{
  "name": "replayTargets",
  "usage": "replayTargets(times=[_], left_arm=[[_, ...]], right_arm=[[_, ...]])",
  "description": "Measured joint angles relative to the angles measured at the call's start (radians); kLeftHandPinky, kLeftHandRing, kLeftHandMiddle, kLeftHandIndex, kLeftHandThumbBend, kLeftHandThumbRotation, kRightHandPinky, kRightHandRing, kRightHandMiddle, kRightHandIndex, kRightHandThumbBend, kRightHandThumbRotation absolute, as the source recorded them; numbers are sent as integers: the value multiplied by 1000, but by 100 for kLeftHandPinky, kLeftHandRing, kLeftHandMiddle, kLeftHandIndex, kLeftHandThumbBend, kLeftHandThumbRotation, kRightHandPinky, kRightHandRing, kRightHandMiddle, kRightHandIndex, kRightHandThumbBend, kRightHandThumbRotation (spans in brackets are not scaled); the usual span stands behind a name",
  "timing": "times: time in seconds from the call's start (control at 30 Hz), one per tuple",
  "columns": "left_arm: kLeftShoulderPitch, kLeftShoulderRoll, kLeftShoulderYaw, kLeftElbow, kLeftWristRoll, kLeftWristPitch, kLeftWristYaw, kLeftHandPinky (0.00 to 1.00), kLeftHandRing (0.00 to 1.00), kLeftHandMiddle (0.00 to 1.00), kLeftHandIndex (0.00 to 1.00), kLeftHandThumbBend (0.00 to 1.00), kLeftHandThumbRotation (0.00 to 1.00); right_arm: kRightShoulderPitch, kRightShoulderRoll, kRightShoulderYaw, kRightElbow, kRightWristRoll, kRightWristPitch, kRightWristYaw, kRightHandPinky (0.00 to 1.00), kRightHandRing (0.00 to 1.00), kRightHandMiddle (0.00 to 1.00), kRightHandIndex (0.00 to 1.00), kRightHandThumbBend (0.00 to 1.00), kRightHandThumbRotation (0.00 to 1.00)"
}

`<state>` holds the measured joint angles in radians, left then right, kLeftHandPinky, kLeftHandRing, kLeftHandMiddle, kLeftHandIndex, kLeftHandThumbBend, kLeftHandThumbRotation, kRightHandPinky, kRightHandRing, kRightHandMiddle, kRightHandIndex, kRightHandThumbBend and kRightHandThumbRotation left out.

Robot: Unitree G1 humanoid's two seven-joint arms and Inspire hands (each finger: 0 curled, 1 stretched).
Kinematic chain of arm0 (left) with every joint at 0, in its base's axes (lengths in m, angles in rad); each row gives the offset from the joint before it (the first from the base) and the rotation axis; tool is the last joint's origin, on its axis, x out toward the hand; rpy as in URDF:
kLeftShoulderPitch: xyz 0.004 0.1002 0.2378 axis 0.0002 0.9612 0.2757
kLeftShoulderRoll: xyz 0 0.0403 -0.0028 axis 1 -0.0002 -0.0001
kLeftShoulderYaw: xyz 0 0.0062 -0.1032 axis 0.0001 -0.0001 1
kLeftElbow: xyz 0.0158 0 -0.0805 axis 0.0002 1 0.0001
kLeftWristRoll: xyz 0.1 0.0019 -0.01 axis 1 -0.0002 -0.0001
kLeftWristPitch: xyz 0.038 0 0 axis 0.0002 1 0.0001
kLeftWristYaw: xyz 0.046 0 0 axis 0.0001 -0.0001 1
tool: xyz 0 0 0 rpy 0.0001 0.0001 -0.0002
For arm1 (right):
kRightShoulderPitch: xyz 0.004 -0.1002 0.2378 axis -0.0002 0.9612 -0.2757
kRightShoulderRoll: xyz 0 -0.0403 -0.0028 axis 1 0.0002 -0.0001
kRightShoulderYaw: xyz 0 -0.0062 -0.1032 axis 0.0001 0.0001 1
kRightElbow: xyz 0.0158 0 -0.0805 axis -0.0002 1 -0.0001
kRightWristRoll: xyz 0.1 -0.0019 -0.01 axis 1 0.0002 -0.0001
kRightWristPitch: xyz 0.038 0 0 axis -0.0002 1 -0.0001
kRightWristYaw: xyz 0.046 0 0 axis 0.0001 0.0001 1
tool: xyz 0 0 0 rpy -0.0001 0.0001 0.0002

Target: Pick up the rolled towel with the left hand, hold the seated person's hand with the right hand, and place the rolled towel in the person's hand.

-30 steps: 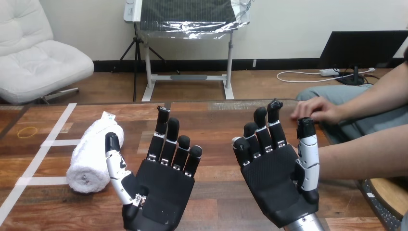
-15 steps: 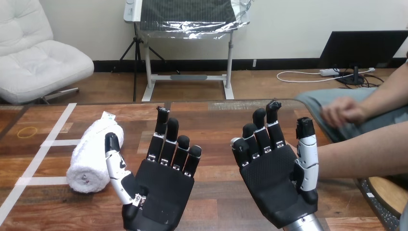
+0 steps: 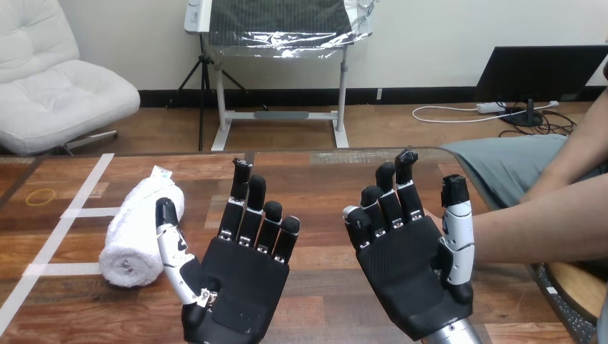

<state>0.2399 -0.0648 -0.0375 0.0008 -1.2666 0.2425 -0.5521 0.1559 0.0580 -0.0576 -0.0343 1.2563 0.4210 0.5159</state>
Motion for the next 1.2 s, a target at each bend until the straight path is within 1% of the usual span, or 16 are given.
replayTargets(times=[0.23, 0.33, 0.4, 0.43, 0.47, 0.53, 0.57, 0.63, 0.67, 0.73, 0.83, 0.87, 0.9, 1.07, 1.1, 1.2], left_arm=[[0, 0, 0, 0, 4, -4, 0, 44, 51, 63, 73, 61, 87], [0, 0, -1, 0, 14, -13, 0, 45, 52, 64, 72, 59, 85], [0, 0, -1, 0, 27, -25, 0, 46, 54, 64, 72, 57, 82], [0, 0, -2, -1, 36, -33, 2, 48, 55, 66, 73, 57, 77], [0, 0, -3, -2, 51, -43, 5, 49, 56, 66, 73, 56, 75], [0, 0, -7, -10, 109, -79, 20, 50, 57, 67, 73, 54, 73], [0, 2, -9, -14, 142, -100, 31, 53, 60, 69, 73, 51, 70], [0, 4, -13, -20, 205, -141, 46, 55, 61, 70, 73, 50, 68], [0, 4, -15, -21, 237, -162, 54, 57, 62, 71, 74, 49, 65], [-1, 6, -20, -22, 302, -205, 71, 60, 64, 72, 74, 48, 60], [-1, 8, -23, -22, 400, -263, 100, 64, 67, 74, 76, 48, 55], [-1, 8, -24, -22, 435, -282, 113, 67, 69, 75, 77, 50, 51], [-1, 8, -24, -22, 462, -297, 123, 68, 70, 75, 78, 51, 50], [-1, 8, -22, -22, 619, -374, 190, 73, 75, 78, 80, 57, 43], [-1, 9, -22, -22, 651, -388, 206, 75, 77, 79, 80, 60, 41], [-1, 9, -20, -22, 743, -422, 254, 78, 80, 82, 82, 63, 38]], right_arm=[[0, 0, 0, 0, 0, 3, 0, 32, 48, 58, 59, 68, 22], [0, 0, 0, 0, 0, 5, 1, 32, 48, 58, 60, 68, 22], [0, 0, 0, 0, 0, 6, 1, 32, 48, 58, 60, 68, 22], [0, 0, 0, 0, 0, 6, 2, 32, 48, 58, 60, 67, 22], [0, 0, 0, 0, 0, 7, 2, 32, 48, 58, 60, 67, 23], [0, 0, -1, 0, 0, 7, 4, 32, 48, 58, 60, 67, 23], [0, 0, -1, 0, 0, 7, 4, 32, 48, 58, 60, 67, 23], [0, -1, 0, 0, 0, 7, 4, 32, 48, 58, 59, 67, 23], [0, -1, 0, 0, 0, 7, 4, 32, 48, 58, 59, 67, 23], [1, -1, 0, 0, 0, 7, 4, 32, 48, 58, 59, 67, 23], [2, -2, 1, 0, 0, 7, 4, 32, 48, 58, 59, 67, 23], [2, -2, 1, 0, -1, 7, 4, 32, 48, 58, 59, 67, 23], [3, -2, 2, 0, -1, 7, 4, 32, 48, 58, 59, 67, 23], [8, -2, 3, 0, -2, 7, 4, 32, 48, 58, 59, 67, 24], [9, -2, 3, 0, -2, 7, 4, 32, 48, 58, 59, 67, 24], [13, -2, 3, 0, -2, 8, 4, 32, 47, 58, 59, 67, 24]])
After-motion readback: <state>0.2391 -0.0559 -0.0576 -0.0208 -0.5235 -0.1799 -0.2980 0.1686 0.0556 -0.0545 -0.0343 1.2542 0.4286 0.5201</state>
